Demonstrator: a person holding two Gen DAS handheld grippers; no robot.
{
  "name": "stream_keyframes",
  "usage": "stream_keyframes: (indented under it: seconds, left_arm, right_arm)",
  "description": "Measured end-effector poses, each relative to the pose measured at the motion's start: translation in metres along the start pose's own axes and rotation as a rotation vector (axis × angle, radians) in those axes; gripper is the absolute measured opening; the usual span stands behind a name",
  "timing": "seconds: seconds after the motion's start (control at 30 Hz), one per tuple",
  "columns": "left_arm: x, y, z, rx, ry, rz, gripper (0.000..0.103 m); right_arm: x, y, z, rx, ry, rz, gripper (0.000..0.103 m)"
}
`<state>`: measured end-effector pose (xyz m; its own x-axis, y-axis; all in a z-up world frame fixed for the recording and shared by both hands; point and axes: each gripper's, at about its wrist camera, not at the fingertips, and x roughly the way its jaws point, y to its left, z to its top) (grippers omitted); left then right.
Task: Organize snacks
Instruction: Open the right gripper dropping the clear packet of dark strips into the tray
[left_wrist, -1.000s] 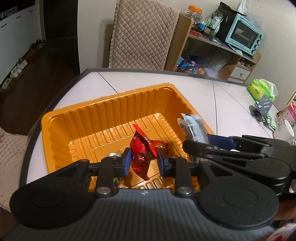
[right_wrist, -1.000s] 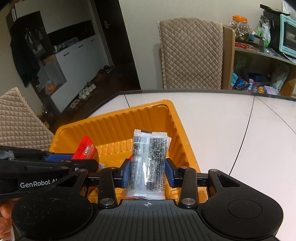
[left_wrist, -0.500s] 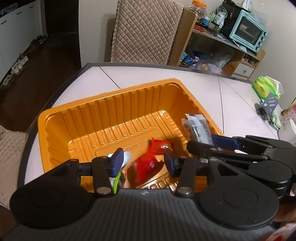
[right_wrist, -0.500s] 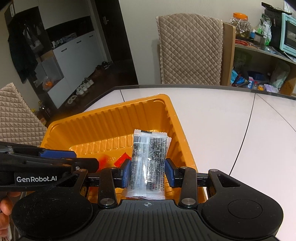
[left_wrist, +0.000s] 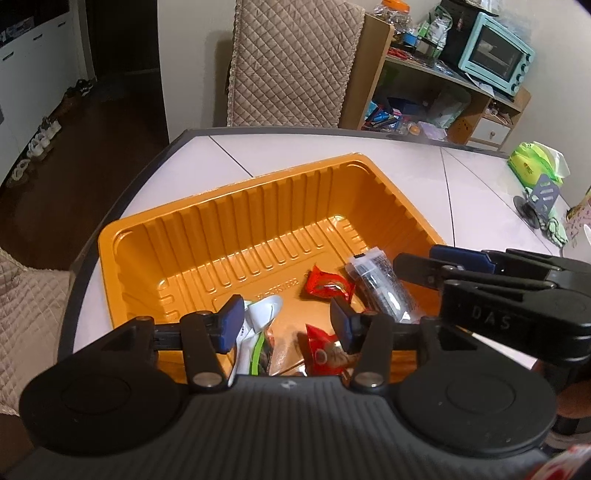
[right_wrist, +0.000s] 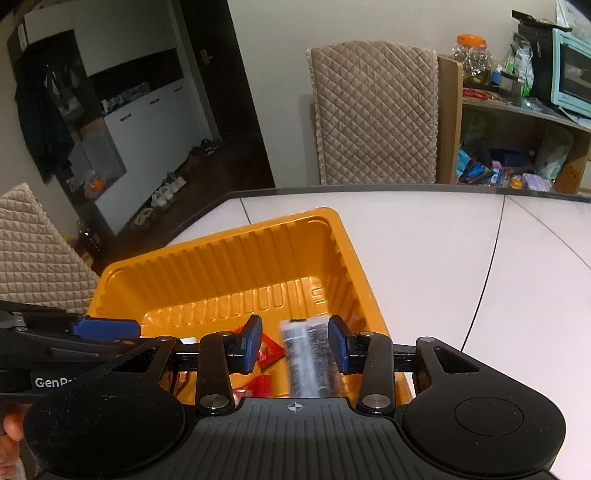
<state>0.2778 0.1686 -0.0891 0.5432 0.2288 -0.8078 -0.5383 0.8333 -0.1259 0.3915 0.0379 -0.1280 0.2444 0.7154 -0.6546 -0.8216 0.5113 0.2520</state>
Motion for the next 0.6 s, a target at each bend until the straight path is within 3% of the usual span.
stream_keyframes:
  seconds: [0.6]
  left_arm:
    - [-0.043,0.003,-0.027,-0.004,-0.003,-0.015,0.049]
  right_arm:
    - [-0.057,0.007,-0.021,0.076,-0.012,0.040,0.041]
